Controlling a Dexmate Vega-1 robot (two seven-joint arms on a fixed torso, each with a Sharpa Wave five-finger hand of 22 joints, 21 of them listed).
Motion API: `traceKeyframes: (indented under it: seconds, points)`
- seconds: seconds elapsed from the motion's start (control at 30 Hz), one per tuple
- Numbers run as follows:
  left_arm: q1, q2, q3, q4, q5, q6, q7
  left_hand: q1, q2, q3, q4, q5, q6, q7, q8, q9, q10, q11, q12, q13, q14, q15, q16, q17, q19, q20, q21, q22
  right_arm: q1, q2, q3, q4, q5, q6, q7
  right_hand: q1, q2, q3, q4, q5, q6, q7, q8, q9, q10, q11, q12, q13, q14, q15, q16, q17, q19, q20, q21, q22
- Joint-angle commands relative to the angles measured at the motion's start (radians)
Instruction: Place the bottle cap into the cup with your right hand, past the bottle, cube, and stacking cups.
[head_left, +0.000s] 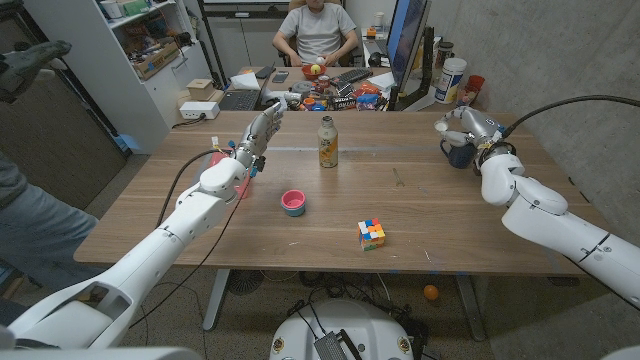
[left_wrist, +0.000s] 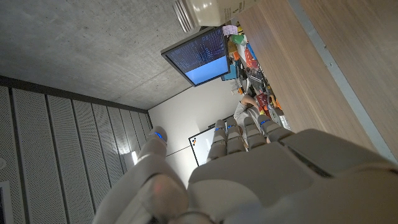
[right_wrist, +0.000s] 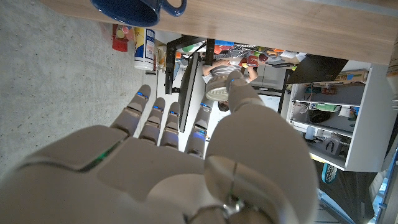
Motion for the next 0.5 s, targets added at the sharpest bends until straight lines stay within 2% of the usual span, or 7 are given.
traceKeyframes:
  seconds: [0.03,0.5]
  points:
    - [0.020,0.008,-0.011,-0.024,-0.006,-0.021,-0.001,0.002,0.006,-0.003,0.000,-0.002,0.007,0.002,0.004,0.002,0.001,-0.001,0.006,0.003,0.000,0.006,0.003,0.003,0.003,0.006,0.002,0.002,0.086,0.030,-0.036,0.088,0.020,0.008,0.017,0.005,0.007,0.006,-0.005,-0.001,0.113,0.025,0.049,0.023,0.013,0.002,-0.005,0.003,0.003,-0.003,-0.004,0.003,-0.001,0.001,-0.004,0.003]
    - [0.030,0.016,-0.013,-0.049,-0.003,-0.017,0.005,0.002,0.006,-0.005,-0.001,-0.002,0.008,0.002,0.004,0.002,0.000,0.000,0.006,0.003,0.001,0.007,0.003,0.003,0.002,0.005,0.001,0.002,0.134,0.069,-0.044,0.191,0.084,-0.021,-0.002,0.006,0.010,0.008,-0.006,-0.001,0.118,0.024,0.051,0.020,0.017,0.000,-0.009,0.003,0.008,-0.008,-0.005,0.003,0.000,0.000,-0.004,0.003]
